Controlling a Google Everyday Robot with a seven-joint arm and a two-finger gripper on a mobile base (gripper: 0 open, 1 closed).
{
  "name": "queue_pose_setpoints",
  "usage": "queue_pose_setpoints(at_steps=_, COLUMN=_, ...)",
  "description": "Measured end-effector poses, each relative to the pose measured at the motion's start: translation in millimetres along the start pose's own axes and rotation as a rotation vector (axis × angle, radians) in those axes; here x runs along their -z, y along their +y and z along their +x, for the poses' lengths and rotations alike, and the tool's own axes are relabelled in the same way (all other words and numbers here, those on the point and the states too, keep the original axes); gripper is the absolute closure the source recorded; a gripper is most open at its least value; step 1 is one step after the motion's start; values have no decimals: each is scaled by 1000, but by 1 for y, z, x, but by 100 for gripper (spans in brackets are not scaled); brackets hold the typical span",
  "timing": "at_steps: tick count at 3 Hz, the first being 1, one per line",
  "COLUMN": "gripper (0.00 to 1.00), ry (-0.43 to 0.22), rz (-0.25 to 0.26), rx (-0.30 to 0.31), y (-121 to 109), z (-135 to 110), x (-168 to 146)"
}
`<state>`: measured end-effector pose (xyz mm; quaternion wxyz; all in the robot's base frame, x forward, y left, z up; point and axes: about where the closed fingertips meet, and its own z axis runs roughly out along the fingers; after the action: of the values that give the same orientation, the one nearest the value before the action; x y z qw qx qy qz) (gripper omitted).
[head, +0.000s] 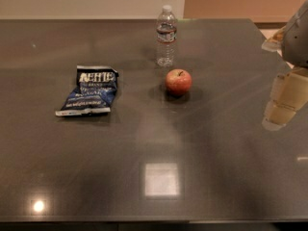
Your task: Pick apple
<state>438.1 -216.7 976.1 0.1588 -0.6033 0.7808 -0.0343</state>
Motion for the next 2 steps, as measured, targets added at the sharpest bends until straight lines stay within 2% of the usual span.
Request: queue_pose_setpoints(at_steps=2, gripper=0, ry=-20, rz=-2, rx=-16, y=-6, z=-5, x=-1)
